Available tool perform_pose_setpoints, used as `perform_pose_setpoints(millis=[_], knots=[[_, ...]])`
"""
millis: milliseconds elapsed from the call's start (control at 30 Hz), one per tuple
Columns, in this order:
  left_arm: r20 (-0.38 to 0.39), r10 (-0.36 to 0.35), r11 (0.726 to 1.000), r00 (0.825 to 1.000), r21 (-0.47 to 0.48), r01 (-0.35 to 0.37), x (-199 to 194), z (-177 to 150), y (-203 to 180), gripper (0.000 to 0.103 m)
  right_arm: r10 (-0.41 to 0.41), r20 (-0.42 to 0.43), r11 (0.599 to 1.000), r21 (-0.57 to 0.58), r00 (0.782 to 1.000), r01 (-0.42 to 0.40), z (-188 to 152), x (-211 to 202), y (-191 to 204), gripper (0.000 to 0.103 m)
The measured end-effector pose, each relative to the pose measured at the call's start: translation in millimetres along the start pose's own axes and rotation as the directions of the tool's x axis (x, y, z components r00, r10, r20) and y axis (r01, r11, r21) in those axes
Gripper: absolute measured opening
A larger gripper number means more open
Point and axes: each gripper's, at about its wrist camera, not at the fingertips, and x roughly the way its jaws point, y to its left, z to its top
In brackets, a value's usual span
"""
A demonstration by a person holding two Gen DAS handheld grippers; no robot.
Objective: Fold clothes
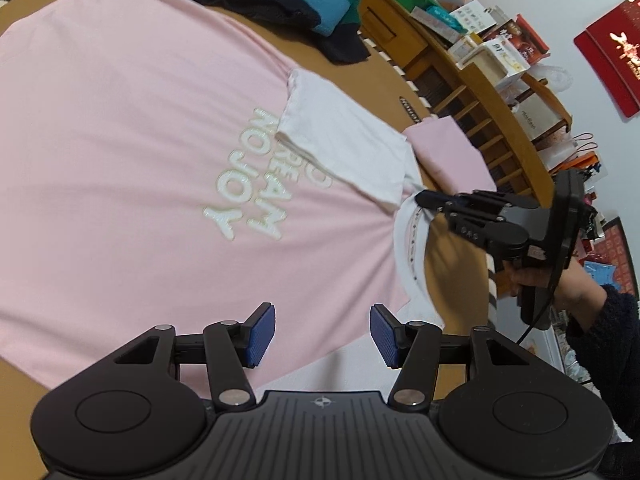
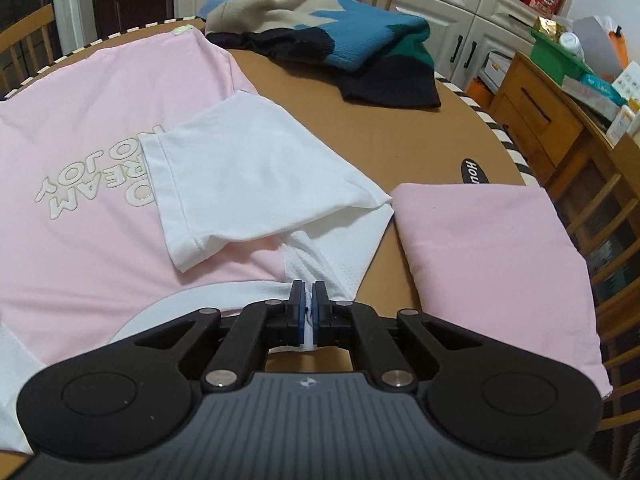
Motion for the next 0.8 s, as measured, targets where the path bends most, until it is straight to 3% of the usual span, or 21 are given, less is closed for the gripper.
perform_pose_setpoints(millis=[100, 167, 333, 400, 600, 700, 800], knots=[[-0.009, -0.003, 1.0, 1.0, -0.004, 0.002, -5.6, -7.2, 3.2, 0.056, 0.03, 0.027, 0.994, 0.108, 0.999, -0.032, -8.2, -23.7, -1.6, 0.014], [-0.012, 0.005, 1.0, 1.0, 0.012, -0.005, -11.0, -11.8, 3.9, 0.056, 0.041, 0.068, 0.992, 0.116, 0.997, -0.049, -17.7, -46.8, 8.1, 0.015], [-0.004, 0.047, 0.99, 0.999, 0.136, -0.046, -28.6, -28.2, -3.9, 0.055, 0.098, 0.13, 0.982, 0.149, 0.987, -0.117, -44.3, -92.7, 51.6, 0.023], [-0.01, 0.06, 0.979, 0.998, 0.193, -0.057, -35.9, -37.5, -7.9, 0.055, 0.104, 0.133, 0.979, 0.164, 0.986, -0.125, -54.1, -105.1, 75.4, 0.031], [-0.166, 0.072, 0.948, 0.983, 0.317, -0.016, -60.8, -72.9, 25.5, 0.056, 0.073, 0.132, 0.943, 0.314, 0.989, -0.112, -74.4, -126.2, 124.1, 0.031], [-0.244, 0.082, 0.956, 0.966, 0.292, -0.007, -62.2, -80.1, 54.7, 0.055, 0.041, 0.13, 0.929, 0.361, 0.991, -0.086, -81.6, -132.7, 140.5, 0.031], [-0.27, 0.053, 0.961, 0.961, 0.275, 0.024, -63.2, -79.2, 70.1, 0.055, 0.028, 0.125, 0.911, 0.405, 0.992, -0.077, -85.9, -135.6, 152.5, 0.031]])
